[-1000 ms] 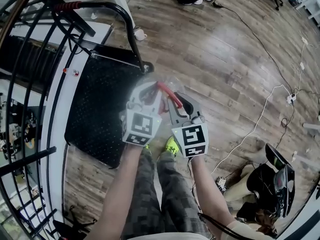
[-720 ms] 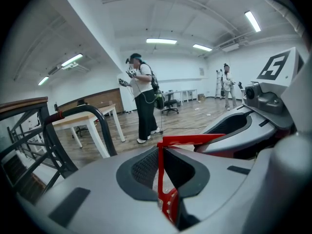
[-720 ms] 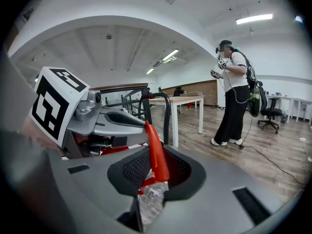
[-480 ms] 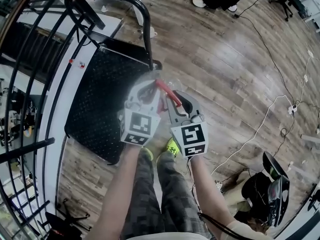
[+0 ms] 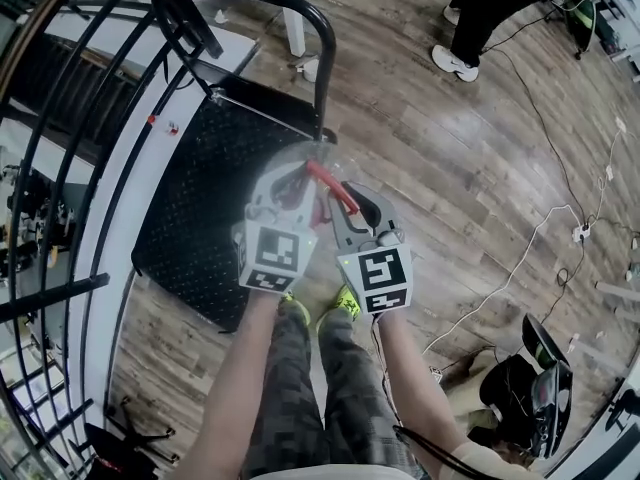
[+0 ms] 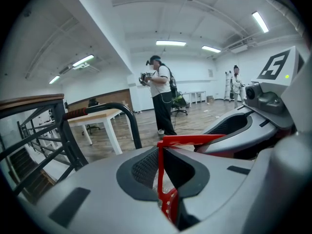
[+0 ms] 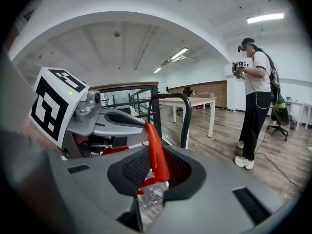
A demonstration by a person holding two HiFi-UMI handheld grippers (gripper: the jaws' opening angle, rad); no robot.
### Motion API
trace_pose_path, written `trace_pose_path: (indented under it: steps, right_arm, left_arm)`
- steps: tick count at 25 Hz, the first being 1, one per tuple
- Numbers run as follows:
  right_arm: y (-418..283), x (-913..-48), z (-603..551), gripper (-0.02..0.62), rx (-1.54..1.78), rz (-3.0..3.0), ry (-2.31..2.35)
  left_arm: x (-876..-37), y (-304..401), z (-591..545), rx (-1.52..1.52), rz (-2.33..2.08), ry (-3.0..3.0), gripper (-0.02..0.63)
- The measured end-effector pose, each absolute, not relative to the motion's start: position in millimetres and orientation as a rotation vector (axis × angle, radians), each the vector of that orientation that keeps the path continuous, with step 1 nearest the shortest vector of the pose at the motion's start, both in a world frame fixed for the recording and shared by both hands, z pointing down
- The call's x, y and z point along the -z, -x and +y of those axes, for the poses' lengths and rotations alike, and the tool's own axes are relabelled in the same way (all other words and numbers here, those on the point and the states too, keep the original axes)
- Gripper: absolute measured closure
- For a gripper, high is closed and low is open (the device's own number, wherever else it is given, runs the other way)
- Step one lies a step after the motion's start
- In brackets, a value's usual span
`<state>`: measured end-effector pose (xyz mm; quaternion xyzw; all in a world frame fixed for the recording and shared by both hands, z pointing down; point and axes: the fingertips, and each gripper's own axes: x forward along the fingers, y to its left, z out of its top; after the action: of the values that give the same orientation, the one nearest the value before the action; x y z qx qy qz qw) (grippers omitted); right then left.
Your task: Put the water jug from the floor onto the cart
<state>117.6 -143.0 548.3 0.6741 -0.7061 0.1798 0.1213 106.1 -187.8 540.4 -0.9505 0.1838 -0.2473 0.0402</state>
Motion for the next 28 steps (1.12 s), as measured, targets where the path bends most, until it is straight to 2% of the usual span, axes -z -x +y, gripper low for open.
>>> trace_pose_path:
  steps: [28]
  right_arm:
    - [34,-542,-272,0.522,-0.495,-2.156,-1.798]
  left_arm:
    - [-536,54,-314,0.797,0.804,2.928,0.572]
